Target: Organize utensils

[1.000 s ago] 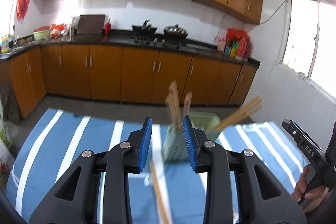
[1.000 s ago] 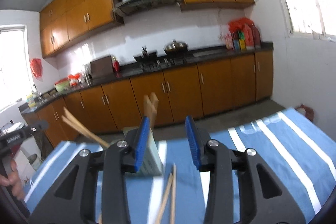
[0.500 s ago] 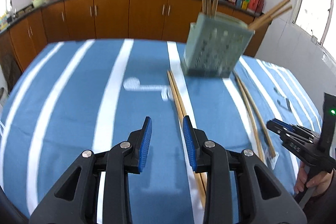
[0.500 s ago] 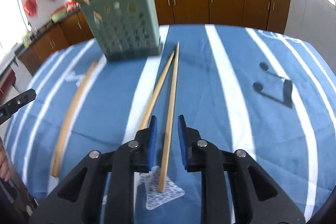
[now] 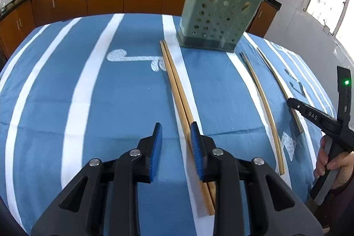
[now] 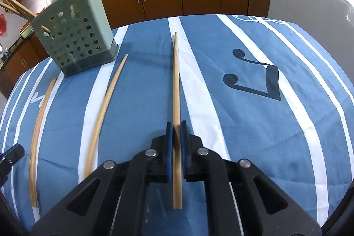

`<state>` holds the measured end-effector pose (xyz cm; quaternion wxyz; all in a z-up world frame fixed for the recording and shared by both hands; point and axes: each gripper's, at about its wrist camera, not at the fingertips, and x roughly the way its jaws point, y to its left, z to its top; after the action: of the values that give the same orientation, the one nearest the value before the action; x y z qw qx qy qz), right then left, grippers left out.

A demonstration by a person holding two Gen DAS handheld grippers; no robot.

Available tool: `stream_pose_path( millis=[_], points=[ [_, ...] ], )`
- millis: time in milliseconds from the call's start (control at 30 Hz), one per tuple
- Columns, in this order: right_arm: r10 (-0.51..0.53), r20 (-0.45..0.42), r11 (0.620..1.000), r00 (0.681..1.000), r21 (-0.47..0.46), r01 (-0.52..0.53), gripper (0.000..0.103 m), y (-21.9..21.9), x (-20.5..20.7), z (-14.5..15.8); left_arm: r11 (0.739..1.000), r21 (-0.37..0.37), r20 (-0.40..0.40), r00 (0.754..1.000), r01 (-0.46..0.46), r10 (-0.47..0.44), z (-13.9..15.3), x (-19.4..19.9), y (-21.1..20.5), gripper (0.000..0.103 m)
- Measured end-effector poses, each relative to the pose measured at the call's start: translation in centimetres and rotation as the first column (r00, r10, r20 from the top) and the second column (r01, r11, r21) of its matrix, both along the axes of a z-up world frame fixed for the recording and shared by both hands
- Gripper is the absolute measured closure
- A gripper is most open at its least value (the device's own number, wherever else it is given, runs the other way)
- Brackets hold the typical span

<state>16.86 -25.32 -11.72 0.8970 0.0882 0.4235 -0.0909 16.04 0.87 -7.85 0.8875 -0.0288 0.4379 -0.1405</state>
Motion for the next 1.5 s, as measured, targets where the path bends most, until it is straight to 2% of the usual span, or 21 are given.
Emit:
stream_pose_path(
  millis=[233,367,500,700,767,1000,1133,1233,1500],
  points=[
    [0.008,0.002,1.000,1.000,-0.013,-0.008,0.095,0.1,-0.1,-0.1,0.999,0.043,0.000,1.000,0.016,-0.016,-0.6,0.0,-1.3,0.083],
    [0.011,0.001,1.000,1.000,-0.012,-0.011,0.095,0.2,0.2,-0.1,0.996,0.087,-0.001,1.000,-0.028,0.028,-0.9,0.7,-1.2,0.092],
    [0.016,0.001,1.000,1.000,-0.022,-0.016,0.095,0.4,0.2,-0.1,0.994,0.092,-0.002,0.998,-0.057,0.057,-0.8,1.3,-0.7,0.092],
    [0.037,0.005,0.999,0.999,-0.015,-0.037,0.092,0.6,0.0,-0.1,0.991,0.126,0.025,0.999,-0.045,0.042,-0.9,1.1,-1.1,0.092],
    [0.049,0.005,0.999,0.999,-0.025,-0.048,0.094,0.7,0.1,-0.1,0.991,0.126,0.021,0.999,-0.053,0.050,-0.8,1.6,-0.9,0.095],
    [0.083,0.005,0.996,0.997,-0.037,-0.083,0.095,1.1,1.2,-0.1,0.986,0.093,0.006,0.990,-0.138,0.138,-0.7,5.1,2.2,0.095],
    [0.082,0.005,0.995,0.997,-0.054,-0.081,0.095,1.2,2.1,-0.1,0.987,0.069,0.010,0.990,-0.142,0.142,-0.8,5.9,2.9,0.095],
    [0.080,0.006,0.994,0.997,-0.070,-0.080,0.095,1.3,2.8,-0.1,0.987,0.083,0.039,0.990,-0.140,0.137,-1.0,5.7,2.7,0.095],
    [0.073,0.011,0.996,0.997,-0.047,-0.072,0.095,0.8,3.2,-0.1,0.988,0.058,0.036,0.990,-0.140,0.139,-1.0,5.8,3.0,0.095]
  ],
)
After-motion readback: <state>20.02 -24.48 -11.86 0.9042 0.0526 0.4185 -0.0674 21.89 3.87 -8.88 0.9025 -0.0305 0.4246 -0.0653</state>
